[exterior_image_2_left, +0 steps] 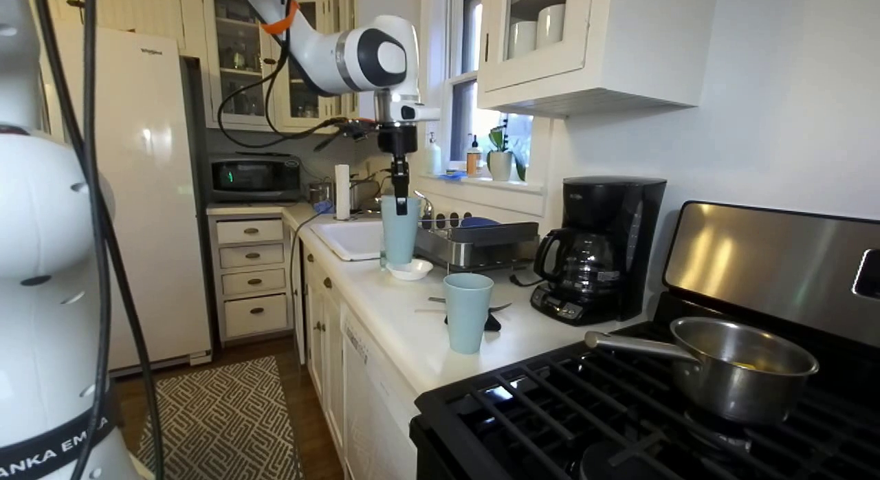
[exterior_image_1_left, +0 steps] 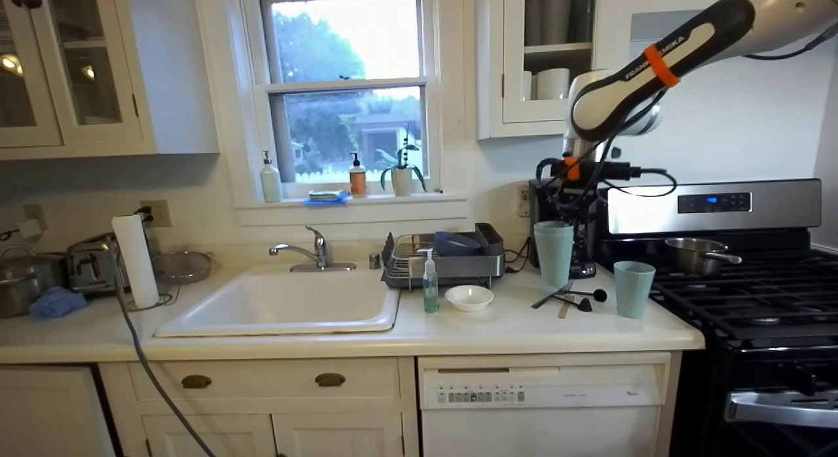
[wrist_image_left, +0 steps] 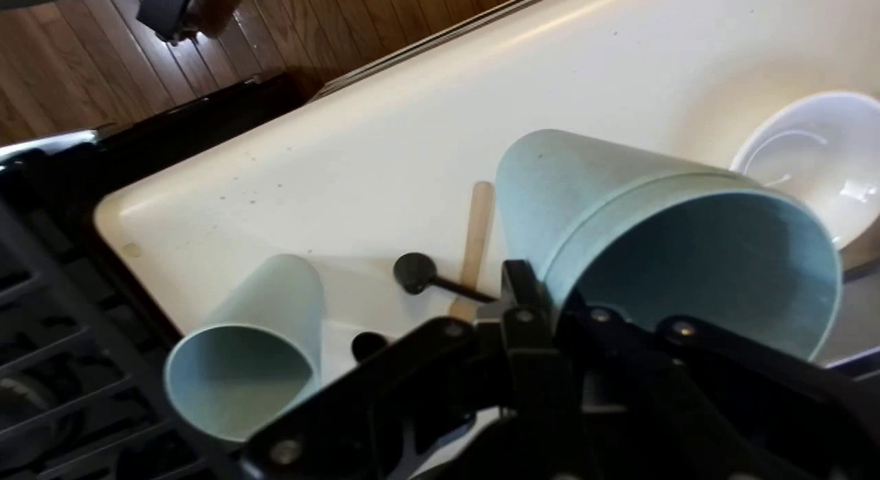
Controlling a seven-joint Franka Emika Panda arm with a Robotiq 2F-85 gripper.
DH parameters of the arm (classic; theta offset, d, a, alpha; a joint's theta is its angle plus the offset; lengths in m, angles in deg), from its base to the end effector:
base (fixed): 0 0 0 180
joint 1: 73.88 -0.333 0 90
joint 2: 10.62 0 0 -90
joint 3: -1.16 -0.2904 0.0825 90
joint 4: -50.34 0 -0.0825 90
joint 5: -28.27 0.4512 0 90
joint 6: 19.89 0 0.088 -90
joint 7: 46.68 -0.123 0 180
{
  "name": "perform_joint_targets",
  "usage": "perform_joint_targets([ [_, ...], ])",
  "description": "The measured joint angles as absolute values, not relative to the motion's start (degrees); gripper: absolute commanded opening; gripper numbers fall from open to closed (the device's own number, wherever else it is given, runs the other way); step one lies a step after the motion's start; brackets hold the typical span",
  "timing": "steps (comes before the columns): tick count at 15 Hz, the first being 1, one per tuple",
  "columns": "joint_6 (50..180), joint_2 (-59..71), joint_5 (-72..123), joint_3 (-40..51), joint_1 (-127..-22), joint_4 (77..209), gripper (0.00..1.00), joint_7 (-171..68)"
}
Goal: Put the far left cup in the far right cup
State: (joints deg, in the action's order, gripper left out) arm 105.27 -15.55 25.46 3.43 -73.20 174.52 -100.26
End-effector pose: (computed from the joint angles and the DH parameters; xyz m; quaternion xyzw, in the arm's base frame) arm 0.5905 -0.0329 0.3676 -0.8855 0.4613 -0.0547 0.0048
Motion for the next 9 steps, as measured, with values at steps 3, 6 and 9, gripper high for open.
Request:
perform_joint_targets([
  [3, 99.31, -22.16, 23.71, 3.85, -69.94, 174.95, 0.02, -104.12],
  [6, 98.36, -27.63, 22.78, 4.11, -66.18, 177.05, 0.02, -108.32],
  [9, 98.52, -31.63, 21.58, 4.28, -62.16, 180.47, 0.02, -112.76],
])
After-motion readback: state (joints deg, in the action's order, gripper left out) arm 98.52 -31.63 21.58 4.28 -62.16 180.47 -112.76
